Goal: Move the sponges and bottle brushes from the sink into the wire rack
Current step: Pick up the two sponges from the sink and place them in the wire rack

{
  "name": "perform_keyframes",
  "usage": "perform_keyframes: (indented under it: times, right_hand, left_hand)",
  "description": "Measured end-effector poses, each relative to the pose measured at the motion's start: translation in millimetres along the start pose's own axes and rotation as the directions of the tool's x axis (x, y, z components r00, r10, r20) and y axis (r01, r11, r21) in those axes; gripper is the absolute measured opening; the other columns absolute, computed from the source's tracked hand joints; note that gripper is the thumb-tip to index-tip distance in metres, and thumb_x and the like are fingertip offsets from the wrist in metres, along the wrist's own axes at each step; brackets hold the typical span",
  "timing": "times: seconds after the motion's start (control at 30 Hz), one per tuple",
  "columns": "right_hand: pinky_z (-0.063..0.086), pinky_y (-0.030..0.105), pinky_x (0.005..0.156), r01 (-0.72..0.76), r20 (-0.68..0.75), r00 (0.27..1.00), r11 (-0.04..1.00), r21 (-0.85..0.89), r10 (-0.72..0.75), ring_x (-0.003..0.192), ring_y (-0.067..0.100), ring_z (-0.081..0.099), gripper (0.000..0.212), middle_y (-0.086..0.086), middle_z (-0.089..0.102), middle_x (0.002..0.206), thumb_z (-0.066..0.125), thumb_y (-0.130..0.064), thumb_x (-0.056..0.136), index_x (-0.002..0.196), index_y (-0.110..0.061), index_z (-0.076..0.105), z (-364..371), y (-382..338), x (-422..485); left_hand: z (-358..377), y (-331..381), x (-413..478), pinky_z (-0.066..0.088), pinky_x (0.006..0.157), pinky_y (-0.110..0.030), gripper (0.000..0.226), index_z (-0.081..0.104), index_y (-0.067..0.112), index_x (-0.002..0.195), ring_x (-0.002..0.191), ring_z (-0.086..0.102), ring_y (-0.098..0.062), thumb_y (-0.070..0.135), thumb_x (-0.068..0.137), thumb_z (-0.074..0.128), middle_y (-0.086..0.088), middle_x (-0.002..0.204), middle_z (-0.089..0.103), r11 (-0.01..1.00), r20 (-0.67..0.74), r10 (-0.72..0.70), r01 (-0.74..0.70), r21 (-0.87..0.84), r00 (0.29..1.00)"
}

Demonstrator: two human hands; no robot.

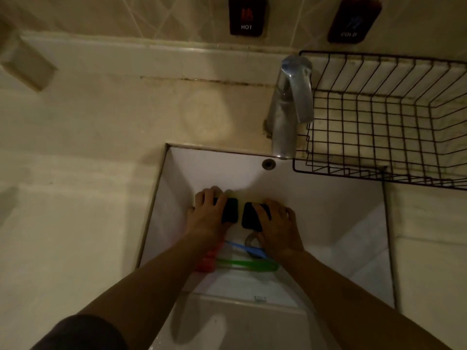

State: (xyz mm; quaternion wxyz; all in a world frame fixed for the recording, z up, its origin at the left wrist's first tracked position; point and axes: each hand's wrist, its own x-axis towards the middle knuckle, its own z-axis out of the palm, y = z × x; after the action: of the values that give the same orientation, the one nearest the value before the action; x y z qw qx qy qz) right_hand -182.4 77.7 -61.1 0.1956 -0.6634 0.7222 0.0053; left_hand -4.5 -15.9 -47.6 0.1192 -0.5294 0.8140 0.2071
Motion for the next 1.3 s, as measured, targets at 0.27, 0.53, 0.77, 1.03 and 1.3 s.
perform_keyframes:
  times: [0.27,0.53,0.77,1.03,1.3]
  right_hand:
    - [0.034,0.049,0.103,-0.043,-0.046,0.998,0.998,0.048,0.045,0.126,0.035,0.042,0.067,0.013,0.046,0.140,0.070,-0.024,0.079,0.141,-0.021,0.043,3,-3,6]
    - [0.033,0.042,0.103,-0.100,-0.010,0.995,0.978,0.185,0.103,0.128,0.031,0.038,0.072,0.010,0.039,0.145,0.067,-0.037,0.084,0.146,-0.023,0.033,-13,1,6]
    - [0.047,0.044,0.087,-0.064,-0.127,0.987,0.959,0.275,0.102,0.111,0.034,0.052,0.072,0.015,0.055,0.127,0.078,-0.038,0.074,0.137,-0.017,0.049,-54,5,-28]
    - [0.051,0.038,0.085,-0.041,-0.241,0.962,0.942,0.334,0.128,0.103,0.021,0.053,0.065,0.009,0.057,0.120,0.068,-0.054,0.081,0.132,-0.019,0.050,-104,0,-70]
    - [0.048,0.030,0.085,0.034,-0.356,0.933,0.970,0.243,0.057,0.102,0.010,0.048,0.063,-0.004,0.052,0.117,0.058,-0.067,0.081,0.127,-0.025,0.051,-152,-5,-96]
  left_hand:
    - [5,-2,7,0.040,0.104,-0.054,0.080,0.020,0.040,0.147,0.137,0.018,-0.035,0.049,0.082,0.066,-0.008,0.147,0.020,1.000,0.035,-0.015,0.015,-0.010,0.999]
    - [-13,6,6,0.043,0.097,-0.052,0.081,0.022,0.033,0.143,0.126,0.031,-0.033,0.051,0.078,0.067,-0.010,0.139,0.029,0.995,-0.078,0.093,-0.094,-0.016,0.993]
    - [-53,19,-7,0.045,0.090,-0.047,0.072,0.040,0.026,0.137,0.119,0.039,-0.031,0.057,0.077,0.066,-0.012,0.133,0.040,0.964,-0.144,0.267,-0.264,0.037,0.953]
    - [-89,31,-39,0.045,0.093,-0.038,0.079,0.036,0.031,0.142,0.113,0.039,-0.022,0.065,0.076,0.061,-0.004,0.127,0.043,0.929,-0.161,0.364,-0.371,-0.010,0.917]
    - [-132,48,-62,0.043,0.089,-0.032,0.086,0.033,0.032,0.146,0.109,0.037,-0.017,0.078,0.075,0.047,-0.001,0.125,0.043,0.887,-0.209,0.457,-0.460,0.034,0.865]
